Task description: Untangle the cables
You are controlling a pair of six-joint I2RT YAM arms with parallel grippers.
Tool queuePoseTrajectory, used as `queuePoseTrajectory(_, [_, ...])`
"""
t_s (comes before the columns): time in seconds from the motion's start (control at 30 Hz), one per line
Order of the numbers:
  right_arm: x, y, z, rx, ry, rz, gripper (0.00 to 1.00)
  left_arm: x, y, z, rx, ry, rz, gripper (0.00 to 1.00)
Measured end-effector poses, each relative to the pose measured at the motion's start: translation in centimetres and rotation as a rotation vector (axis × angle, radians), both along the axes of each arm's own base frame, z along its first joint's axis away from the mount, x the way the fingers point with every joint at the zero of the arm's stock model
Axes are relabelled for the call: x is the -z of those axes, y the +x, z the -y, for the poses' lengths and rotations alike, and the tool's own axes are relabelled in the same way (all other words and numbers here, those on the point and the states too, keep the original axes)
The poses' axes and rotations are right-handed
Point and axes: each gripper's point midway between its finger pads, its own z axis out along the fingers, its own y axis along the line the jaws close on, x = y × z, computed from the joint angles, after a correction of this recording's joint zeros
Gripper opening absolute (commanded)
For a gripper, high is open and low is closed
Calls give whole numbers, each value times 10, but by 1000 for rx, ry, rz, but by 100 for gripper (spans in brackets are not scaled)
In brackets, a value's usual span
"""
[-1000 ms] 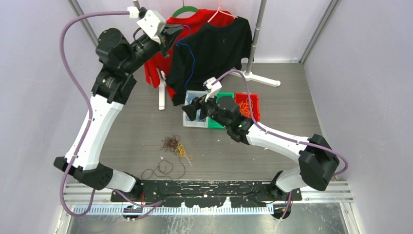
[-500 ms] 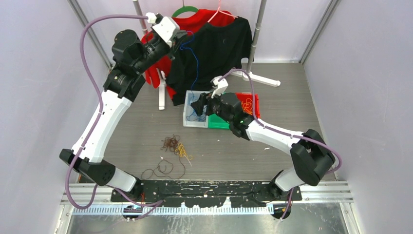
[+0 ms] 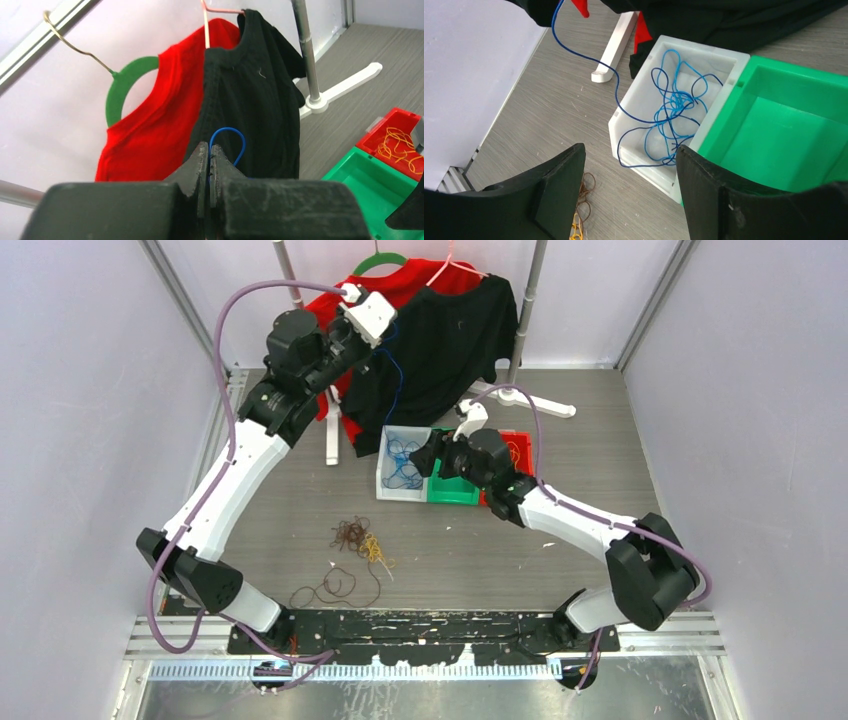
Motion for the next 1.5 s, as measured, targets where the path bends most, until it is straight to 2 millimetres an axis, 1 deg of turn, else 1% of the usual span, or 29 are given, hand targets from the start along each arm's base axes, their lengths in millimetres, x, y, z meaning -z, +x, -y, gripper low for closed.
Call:
queuePoseTrajectory(0.1, [0,-4,5,9,-2,-11,71,10,-1,3,-8,11,-30,0])
queuePoseTrajectory(0.2, [-6,-11,14,30,4,-3,72,22,-4,11,5,16,-66,0])
queuePoseTrajectory(0.27, [-11,-15,21,48,15,3,72,33,-6,16,13,18,-102,0])
queuePoseTrajectory(0.37, [-19,-25,31,66,33,18,73,55,-3,23,15,39,-155,0])
queuePoseTrajectory(0.47, [-23,-33,42,87,38,28,74,88,3,26,11,71,-219,0])
queuePoseTrajectory(0.63, [-32,-40,55,112,28,42,74,157,5,28,9,149,-338,0])
queuePoseTrajectory(0.7, [-32,-42,59,124,15,42,74,175,7,29,11,175,-364,0])
queuePoseTrajectory(0.77, [-28,-43,64,138,-2,31,74,185,9,31,14,194,-376,0])
queuePoseTrajectory(0.93, [-23,-43,73,175,-31,19,74,199,9,31,14,237,-378,0])
queuePoseTrajectory(1.03, [-25,-42,79,199,-38,24,75,210,7,30,12,262,-391,0])
queuePoseTrajectory(1.13, [-26,-43,85,217,-48,12,75,230,2,28,8,309,-409,0])
queuePoseTrajectory(1.3, [-26,-42,97,253,-69,-52,74,275,-11,26,29,417,-455,0])
queuePoseTrajectory(1.37, [-26,-43,100,263,-69,-68,74,289,-11,26,38,455,-466,0])
queuePoseTrajectory(1.4, [-25,-44,102,266,-69,-77,74,299,-11,26,46,489,-468,0])
queuePoseTrajectory(1.5, [-24,-49,106,275,-69,-97,74,309,-7,27,60,537,-452,0])
